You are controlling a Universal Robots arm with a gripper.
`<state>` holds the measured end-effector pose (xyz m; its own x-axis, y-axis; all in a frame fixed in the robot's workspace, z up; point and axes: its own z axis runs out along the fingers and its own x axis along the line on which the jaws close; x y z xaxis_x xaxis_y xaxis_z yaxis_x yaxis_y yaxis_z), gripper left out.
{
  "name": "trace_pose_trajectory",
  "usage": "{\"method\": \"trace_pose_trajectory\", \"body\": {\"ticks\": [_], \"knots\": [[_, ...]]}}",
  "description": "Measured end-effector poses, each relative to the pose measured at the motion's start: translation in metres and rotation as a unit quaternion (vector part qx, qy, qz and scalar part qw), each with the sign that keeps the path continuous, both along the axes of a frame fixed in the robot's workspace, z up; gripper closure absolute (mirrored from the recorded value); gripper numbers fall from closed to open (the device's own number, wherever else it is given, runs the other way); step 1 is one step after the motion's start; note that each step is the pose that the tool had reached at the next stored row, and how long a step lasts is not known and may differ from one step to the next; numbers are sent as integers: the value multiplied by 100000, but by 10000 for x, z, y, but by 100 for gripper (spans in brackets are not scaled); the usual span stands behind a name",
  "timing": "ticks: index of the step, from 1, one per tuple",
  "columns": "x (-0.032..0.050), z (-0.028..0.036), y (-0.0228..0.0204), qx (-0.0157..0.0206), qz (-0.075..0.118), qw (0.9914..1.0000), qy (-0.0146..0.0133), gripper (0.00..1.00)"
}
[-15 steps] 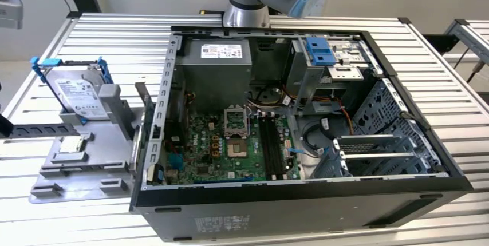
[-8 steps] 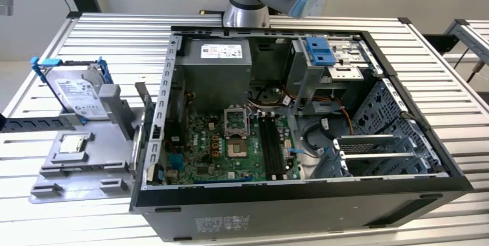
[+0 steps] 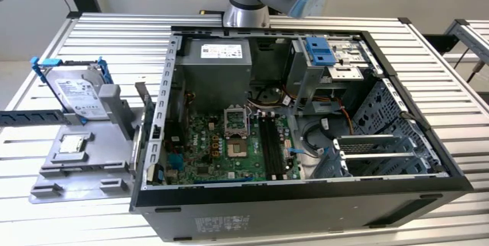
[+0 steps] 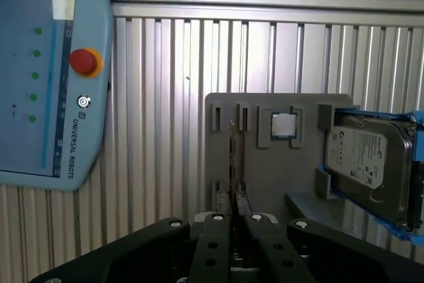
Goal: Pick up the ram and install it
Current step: 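Pick up the ram and move it above insertion slot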
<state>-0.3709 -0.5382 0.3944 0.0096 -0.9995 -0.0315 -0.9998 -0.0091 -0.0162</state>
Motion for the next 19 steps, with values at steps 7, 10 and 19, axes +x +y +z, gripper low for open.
{"method": "trace_pose_trajectory", "body": {"ticks": [7,10,19], "knots": [[0,64,0,-7,-2,100000,6,100],[0,82,0,-6,0,100000,4,100],[50,106,0,-5,0,100000,14,100]]}}
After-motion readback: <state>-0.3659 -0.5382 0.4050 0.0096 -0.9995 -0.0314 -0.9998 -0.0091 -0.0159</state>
